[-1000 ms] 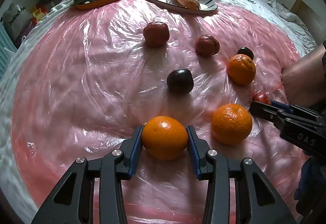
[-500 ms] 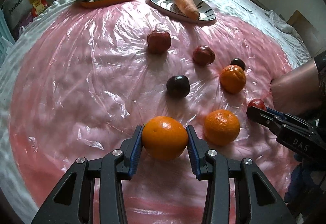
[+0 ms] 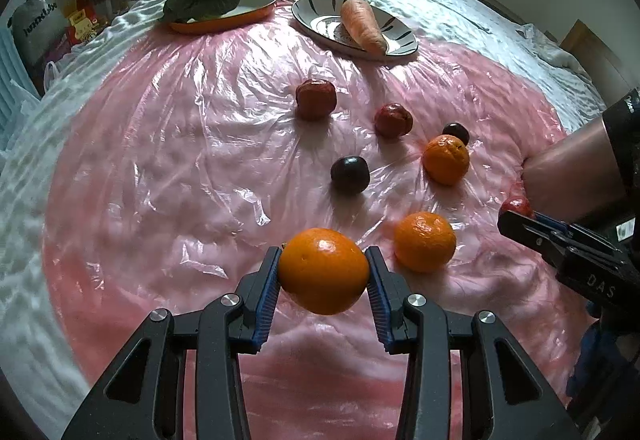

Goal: Organize fruits
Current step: 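Grasp another orange with the left tool while the right tool grasps a red apple, then carry the orange and apple to the green tray and release both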

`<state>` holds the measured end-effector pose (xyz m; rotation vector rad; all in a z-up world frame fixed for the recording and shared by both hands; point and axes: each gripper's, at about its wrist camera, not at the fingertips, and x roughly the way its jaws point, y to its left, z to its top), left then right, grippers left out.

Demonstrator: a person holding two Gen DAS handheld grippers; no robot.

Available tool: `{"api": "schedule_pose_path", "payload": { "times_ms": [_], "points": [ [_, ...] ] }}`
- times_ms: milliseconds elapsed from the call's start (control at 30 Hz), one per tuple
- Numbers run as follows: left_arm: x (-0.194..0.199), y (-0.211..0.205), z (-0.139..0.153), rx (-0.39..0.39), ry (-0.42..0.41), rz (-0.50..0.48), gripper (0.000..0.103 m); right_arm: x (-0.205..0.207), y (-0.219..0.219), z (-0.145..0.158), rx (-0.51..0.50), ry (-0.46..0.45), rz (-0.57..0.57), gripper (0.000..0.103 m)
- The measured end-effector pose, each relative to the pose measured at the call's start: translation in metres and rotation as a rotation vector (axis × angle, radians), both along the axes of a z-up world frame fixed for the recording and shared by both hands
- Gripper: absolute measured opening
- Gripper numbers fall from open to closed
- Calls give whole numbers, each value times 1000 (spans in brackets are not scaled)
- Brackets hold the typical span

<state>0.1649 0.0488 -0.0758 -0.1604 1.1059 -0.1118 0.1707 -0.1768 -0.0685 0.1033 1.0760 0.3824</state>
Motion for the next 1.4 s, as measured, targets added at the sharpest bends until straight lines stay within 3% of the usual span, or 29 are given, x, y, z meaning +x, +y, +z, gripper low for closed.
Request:
{"api": "schedule_pose_path", "payload": {
  "times_ms": [333,700,900,1400],
  "points": [
    [-18,-12,12,18,-7,-46,36,-33,-2,11,25,0,19,47],
    [-50,-59,23,31,-1,-173,36,-83,-26,19,46,19,11,47],
    [-73,-107,33,16,3,-294,36,-109,-70,20,25,39,-57,47],
    [-119,-277,52,-71,-3,-610,36,-149,-247,33,-58,16,-340,47]
  ]
}}
